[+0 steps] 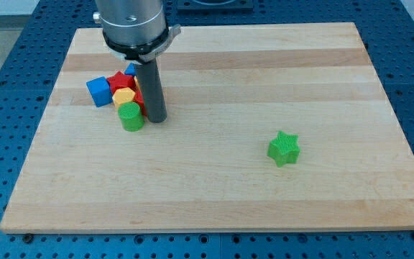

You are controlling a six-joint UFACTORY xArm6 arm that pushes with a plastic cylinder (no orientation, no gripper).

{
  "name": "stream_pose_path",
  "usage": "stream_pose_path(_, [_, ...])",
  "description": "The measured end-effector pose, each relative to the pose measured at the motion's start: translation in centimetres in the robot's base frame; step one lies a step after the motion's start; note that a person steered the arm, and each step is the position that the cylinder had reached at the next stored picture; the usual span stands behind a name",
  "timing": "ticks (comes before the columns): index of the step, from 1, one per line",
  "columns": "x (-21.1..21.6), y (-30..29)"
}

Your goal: Push the green star to the center of the board

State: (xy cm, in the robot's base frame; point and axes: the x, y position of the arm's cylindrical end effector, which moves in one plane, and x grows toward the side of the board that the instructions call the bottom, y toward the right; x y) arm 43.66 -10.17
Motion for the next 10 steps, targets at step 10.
stream_pose_path(10, [3.4,9.2])
